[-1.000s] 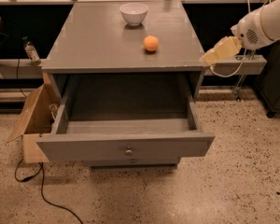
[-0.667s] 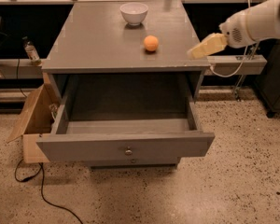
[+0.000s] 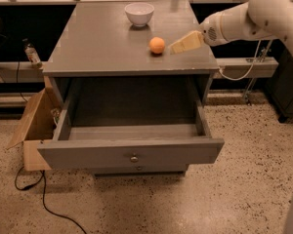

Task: Place orange into top drawer

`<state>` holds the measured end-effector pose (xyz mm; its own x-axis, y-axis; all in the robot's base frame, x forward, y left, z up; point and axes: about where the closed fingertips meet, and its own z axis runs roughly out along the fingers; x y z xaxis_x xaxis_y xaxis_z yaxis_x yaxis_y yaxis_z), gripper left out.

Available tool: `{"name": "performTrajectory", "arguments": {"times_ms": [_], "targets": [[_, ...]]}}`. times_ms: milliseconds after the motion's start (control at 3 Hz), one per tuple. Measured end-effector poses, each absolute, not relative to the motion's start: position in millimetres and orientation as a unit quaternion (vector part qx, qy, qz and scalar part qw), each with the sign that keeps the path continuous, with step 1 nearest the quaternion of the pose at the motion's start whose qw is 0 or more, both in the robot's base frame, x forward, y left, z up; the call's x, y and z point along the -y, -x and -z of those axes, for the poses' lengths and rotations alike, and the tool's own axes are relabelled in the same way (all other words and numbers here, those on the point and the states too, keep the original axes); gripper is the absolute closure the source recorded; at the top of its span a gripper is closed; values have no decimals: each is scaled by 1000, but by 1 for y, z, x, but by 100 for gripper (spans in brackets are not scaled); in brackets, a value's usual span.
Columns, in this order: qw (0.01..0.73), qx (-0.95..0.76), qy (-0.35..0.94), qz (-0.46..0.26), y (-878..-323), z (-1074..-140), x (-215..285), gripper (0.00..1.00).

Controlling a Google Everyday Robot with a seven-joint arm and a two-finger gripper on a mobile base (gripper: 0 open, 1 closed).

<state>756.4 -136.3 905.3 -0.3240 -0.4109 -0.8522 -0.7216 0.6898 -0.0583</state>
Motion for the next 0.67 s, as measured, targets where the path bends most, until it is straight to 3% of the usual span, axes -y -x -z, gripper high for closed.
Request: {"name": "performTrajectory", "arguments": {"times_ms": [667], "targets": [[457, -807, 336, -167, -800, -884, 98, 0]]}}
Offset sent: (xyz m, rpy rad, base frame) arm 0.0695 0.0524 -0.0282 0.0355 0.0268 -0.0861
